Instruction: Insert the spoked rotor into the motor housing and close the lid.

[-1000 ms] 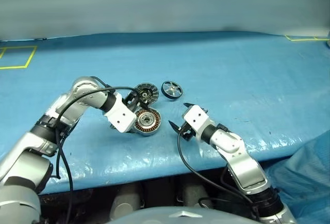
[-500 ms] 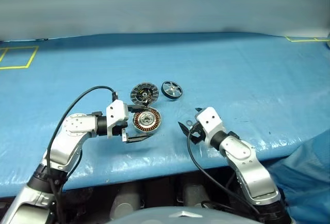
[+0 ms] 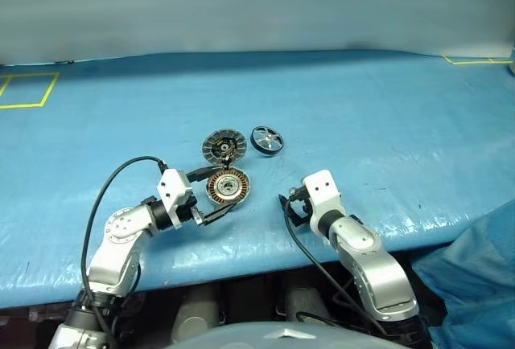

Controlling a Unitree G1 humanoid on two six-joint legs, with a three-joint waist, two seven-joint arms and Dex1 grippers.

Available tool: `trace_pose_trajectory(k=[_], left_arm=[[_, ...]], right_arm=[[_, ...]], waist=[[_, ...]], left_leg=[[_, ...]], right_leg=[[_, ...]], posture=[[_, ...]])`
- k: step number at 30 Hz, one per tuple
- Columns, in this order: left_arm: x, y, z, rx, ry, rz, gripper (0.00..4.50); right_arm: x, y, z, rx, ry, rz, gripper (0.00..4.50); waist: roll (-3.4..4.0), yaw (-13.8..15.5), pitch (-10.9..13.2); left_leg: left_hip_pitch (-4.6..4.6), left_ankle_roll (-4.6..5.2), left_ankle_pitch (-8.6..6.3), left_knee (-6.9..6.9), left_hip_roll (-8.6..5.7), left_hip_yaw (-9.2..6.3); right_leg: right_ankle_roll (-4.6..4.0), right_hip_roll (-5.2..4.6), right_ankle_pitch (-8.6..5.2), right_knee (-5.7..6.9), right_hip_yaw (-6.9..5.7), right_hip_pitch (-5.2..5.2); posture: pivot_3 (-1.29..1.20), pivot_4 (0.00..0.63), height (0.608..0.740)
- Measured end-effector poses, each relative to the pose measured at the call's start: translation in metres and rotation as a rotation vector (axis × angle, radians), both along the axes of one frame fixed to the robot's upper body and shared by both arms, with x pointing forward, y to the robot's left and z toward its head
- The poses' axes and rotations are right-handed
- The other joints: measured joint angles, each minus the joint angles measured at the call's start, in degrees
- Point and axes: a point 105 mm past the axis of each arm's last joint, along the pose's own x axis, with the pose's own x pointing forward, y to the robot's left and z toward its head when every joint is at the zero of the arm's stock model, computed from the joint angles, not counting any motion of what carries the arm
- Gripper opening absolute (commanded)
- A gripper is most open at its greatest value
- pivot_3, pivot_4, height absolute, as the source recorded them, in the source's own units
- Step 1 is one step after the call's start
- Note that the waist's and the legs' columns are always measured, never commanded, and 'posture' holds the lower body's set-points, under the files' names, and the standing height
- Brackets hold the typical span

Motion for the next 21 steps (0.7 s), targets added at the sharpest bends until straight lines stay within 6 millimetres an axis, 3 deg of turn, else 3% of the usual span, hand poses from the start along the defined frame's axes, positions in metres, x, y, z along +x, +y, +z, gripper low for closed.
trace_pose_trajectory(k=[1,4,9,16,21], left_arm=[[0.0,0.0,0.001,-0.004,-0.009,0.0,4.42],[-0.004,0.002,0.005,-0.024,-0.04,-0.012,4.5],[-0.007,0.007,0.004,-0.041,-0.031,-0.015,4.5],[-0.011,0.01,0.001,-0.032,-0.025,-0.02,4.5],[-0.015,0.011,-0.004,-0.032,-0.007,-0.02,4.5]], right_arm=[[0.0,0.001,-0.001,0.005,0.006,-0.003,4.5],[0.0,0.004,-0.005,0.038,0.021,-0.019,3.88],[-0.001,0.008,-0.006,0.074,0.035,-0.022,2.27],[0.0,0.007,-0.007,0.08,0.039,-0.027,2.27],[0.001,0.004,-0.007,0.08,0.049,-0.034,1.02]], waist=[[0.0,-0.01,0.0],[0.0,-0.07,0.0],[0.0,-0.04,0.0],[0.01,-0.05,0.0],[0.01,-0.03,0.0]], left_leg=[[0.0,0.0,0.0,-0.01,0.0,0.0],[0.0,-0.01,-0.01,-0.04,0.01,0.0],[0.04,0.0,-0.02,-0.04,0.02,-0.05],[0.03,-0.01,-0.05,-0.06,0.02,-0.2],[0.02,-0.01,-0.06,-0.06,0.02,-0.23]], right_leg=[[-0.01,0.0,0.0,-0.01,-0.01,0.0],[-0.02,0.0,-0.01,-0.02,-0.02,0.0],[-0.02,-0.03,-0.02,-0.08,-0.08,-0.07],[-0.02,-0.05,-0.01,-0.19,-0.23,-0.07],[-0.02,-0.07,-0.02,-0.23,-0.26,-0.07]], posture=[[0.0,0.15,0.74],[0.0,0.15,0.74],[0.0,0.15,0.74],[0.0,0.15,0.74],[0.0,0.15,0.74]])
